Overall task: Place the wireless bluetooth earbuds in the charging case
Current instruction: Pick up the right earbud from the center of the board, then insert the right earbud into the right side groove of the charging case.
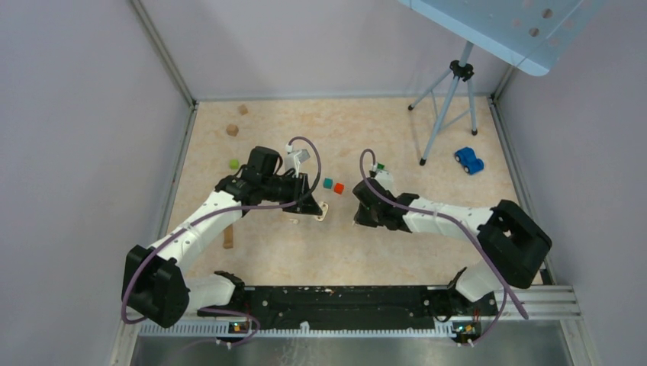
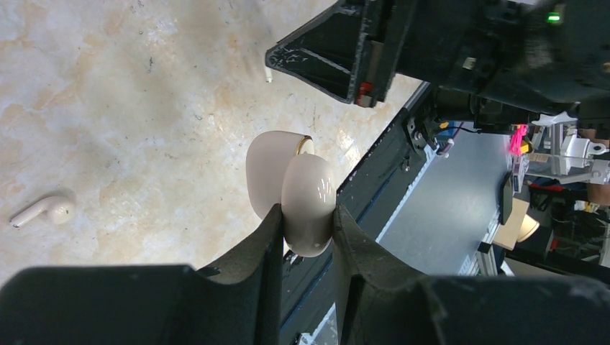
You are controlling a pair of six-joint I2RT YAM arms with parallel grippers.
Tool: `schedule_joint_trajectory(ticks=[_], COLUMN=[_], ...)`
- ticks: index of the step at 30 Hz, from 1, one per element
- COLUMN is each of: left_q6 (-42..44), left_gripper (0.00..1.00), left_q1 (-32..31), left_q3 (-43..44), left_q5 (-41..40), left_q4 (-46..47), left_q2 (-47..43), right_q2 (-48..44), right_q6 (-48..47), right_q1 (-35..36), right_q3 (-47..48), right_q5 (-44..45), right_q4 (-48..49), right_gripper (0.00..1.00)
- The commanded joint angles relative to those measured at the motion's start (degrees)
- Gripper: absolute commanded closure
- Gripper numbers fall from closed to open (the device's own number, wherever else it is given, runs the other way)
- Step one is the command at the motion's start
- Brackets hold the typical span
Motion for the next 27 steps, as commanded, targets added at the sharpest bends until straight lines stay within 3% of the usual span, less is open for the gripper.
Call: schedule_joint_trajectory(ticks=[1,9,15,27], left_q6=[-0.56,-2.15,-4.92,-9.79], left_gripper=[1.00,1.00,1.00,1.00], left_q1=[0.22,0.18,0.27,2.08], left_q3=[1.15,1.02,0.39,1.02], left_q5=[0.50,0.96,3.12,11.12], left_q4=[2.06,3.27,5.81,4.75], left_q2=[-0.05,0.73,1.26,4.39], right_q2=[-7.48,-16.93,-22.03,-25.92], right_q6=[-4.43,-8.87,-10.89,-20.70], right_q1=[1.12,3.56,8.45,17.93], right_q3=[-1.51,-2.73,-2.58,-7.14], right_q5=[0.14,2.90,10.68,22.84], right_q4=[6.93,8.49,9.09,22.79], right_gripper=[1.00,1.00,1.00,1.00])
